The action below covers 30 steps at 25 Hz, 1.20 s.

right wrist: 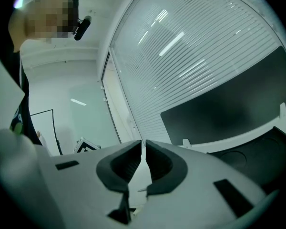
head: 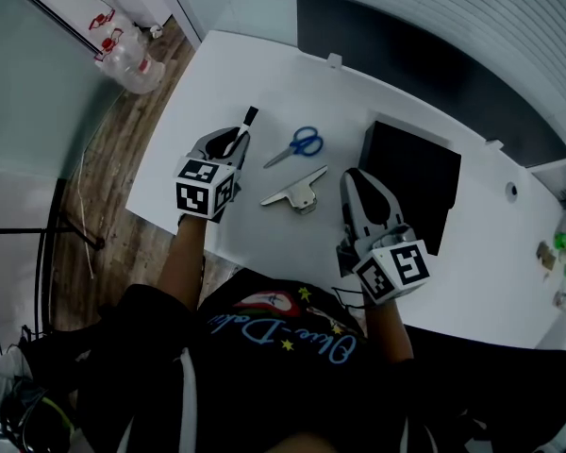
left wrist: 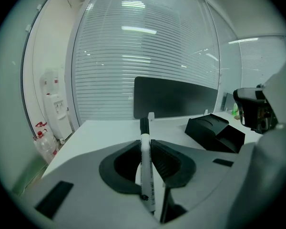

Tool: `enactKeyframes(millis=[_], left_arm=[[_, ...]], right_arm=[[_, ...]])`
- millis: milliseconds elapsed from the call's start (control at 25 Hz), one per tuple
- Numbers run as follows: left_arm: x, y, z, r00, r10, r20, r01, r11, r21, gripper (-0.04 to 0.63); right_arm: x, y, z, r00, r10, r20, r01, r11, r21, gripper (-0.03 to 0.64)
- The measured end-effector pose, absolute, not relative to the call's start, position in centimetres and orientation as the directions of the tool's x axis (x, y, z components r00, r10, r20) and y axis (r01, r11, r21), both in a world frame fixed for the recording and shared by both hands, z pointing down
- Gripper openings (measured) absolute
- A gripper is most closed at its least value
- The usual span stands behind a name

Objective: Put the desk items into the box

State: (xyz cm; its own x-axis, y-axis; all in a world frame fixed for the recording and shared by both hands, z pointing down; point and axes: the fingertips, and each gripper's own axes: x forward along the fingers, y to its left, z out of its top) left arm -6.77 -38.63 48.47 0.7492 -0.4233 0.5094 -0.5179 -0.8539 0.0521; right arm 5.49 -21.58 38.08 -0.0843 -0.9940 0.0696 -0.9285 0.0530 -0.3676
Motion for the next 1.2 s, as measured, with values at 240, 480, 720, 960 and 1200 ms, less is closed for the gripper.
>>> enactKeyframes(millis=[240,480,720,960,1200], left_arm=[[-6.6,-37.5,46.5,0.772,-0.432,0.467,-0.505,-0.862,0.038,0.074],[-6.5,-35.9,44.5,0.796,-0.44,0.417,-0.497,-0.867,0.034,0.074],[-6.4,-34.2,42.9,0.813,-0.441,0.38,-0.487,-0.873,0.027,0.074],[-6.6,-33.0,41.2,0.831,-0.442,0.338,-0.48,-0.877,0.033,0.074],[-6.9,-31.7,39.0,0.849,-0.451,0.275,-0.479,-0.877,0.037,0.074]], right_arm=[[5.3,-20.9,37.5,-0.093,-0.994,0.058,-0.932,0.067,-0.356,0.021],[5.0,-20.0,37.1,-0.103,-0.994,0.045,-0.934,0.081,-0.347,0.021],[4.8,-19.3,36.7,-0.111,-0.993,0.032,-0.935,0.093,-0.343,0.021],[4.5,-18.7,36.2,-0.117,-0.993,0.018,-0.937,0.104,-0.334,0.021],[4.0,-17.8,36.1,-0.124,-0.992,0.012,-0.937,0.113,-0.332,0.021]])
